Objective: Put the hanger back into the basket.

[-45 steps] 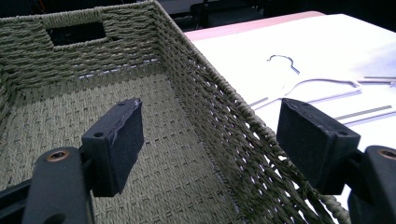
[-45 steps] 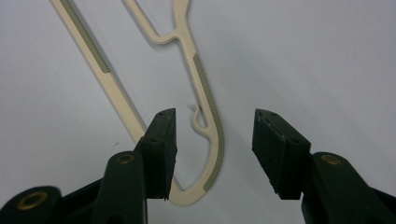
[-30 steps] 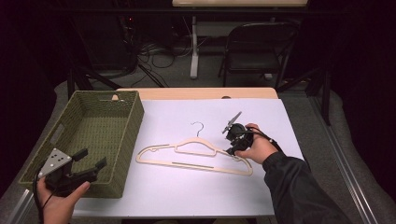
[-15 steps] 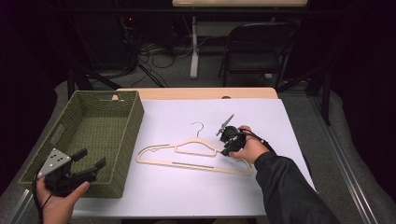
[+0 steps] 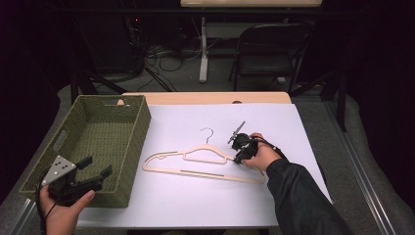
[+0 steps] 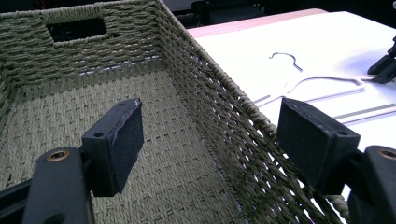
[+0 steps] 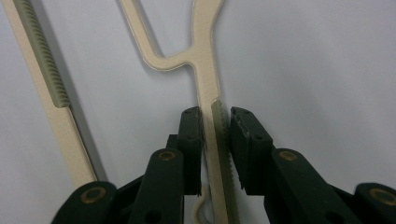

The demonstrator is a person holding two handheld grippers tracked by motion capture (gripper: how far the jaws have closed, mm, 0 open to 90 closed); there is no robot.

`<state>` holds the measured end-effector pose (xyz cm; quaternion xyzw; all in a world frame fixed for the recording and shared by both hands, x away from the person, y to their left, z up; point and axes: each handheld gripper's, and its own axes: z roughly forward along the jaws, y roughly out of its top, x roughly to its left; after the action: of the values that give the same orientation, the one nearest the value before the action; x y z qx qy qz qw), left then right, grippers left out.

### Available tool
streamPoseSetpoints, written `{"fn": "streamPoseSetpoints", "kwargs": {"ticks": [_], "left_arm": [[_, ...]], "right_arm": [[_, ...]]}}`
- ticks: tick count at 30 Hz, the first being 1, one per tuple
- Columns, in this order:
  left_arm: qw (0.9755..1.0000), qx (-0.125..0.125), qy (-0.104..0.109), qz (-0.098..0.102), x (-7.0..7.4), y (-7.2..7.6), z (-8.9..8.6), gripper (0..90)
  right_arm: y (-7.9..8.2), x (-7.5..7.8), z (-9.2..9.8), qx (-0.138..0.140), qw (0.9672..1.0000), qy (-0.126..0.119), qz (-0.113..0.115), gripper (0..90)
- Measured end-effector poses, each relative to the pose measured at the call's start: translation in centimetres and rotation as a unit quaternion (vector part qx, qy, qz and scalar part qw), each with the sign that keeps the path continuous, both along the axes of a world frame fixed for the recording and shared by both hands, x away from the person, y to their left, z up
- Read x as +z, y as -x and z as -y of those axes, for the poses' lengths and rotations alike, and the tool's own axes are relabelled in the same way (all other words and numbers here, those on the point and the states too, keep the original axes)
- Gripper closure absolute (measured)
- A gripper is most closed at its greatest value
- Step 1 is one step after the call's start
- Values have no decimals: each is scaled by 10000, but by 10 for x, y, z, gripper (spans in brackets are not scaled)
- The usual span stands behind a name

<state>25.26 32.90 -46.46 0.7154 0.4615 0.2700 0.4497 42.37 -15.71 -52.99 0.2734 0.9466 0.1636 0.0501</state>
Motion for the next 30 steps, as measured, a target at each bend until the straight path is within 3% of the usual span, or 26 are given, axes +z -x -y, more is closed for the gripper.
{"fn": "streamPoseSetpoints", "kwargs": {"ticks": [11, 17, 19, 25, 30], "left_arm": [[10000, -9, -8, -14, 0, 0, 1, 232], [10000, -10, -11, -23, -1, -1, 1, 231], [10000, -15, -20, -24, -1, -1, 1, 231], [10000, -10, -10, -18, -1, -1, 1, 232], [10000, 10, 2, -16, -1, -1, 0, 231]], "right_arm": [[-4, 0, 4, 164, 9997, -56, -166, 770], [-4, -2, 3, 189, 9996, -175, -84, 774], [-5, 2, 3, 333, 9991, 114, -218, 779], [-2, -1, 0, 601, 9982, 36, 66, 798], [-2, 1, 0, 660, 9978, 107, -45, 801]]}}
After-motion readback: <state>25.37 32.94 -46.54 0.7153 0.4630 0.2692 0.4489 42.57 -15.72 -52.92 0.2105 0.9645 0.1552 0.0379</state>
